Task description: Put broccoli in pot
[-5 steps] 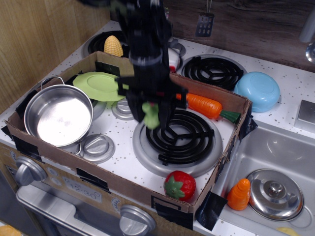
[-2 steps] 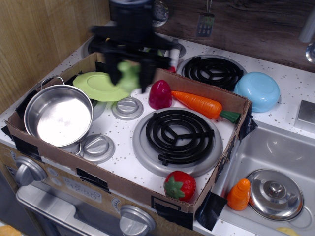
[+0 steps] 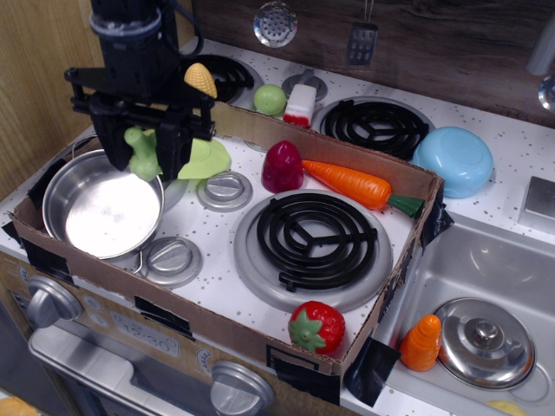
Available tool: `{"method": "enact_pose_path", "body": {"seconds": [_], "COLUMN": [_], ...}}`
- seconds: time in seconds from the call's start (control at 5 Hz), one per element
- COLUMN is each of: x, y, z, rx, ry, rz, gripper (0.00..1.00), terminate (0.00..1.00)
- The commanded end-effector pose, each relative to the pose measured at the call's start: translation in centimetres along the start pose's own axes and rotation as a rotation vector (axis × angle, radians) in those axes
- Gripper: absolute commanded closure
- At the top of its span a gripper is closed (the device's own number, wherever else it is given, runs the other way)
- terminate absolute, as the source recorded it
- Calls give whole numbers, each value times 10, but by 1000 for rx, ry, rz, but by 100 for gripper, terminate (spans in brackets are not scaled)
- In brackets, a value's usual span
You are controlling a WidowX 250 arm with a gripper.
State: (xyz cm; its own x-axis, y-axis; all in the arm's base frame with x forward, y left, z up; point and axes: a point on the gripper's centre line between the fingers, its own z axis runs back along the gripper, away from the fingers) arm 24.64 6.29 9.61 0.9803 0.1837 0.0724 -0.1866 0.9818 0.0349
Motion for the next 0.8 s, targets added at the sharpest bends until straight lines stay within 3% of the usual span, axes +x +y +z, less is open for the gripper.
{"method": "enact_pose_path", "body": {"seconds": [0.0,0.2,0.4,0.6], "x": [8,15,19,24], "y": [37,54,48,47], "z": [-12,-28,-32,-29], "rx": [129,80,25,12], "ry": [-89,-101,-100,-102], "rz": [-35,-96,-99,-121], "gripper": [100,100,0,0], "terminate": [0,0,0,0]}}
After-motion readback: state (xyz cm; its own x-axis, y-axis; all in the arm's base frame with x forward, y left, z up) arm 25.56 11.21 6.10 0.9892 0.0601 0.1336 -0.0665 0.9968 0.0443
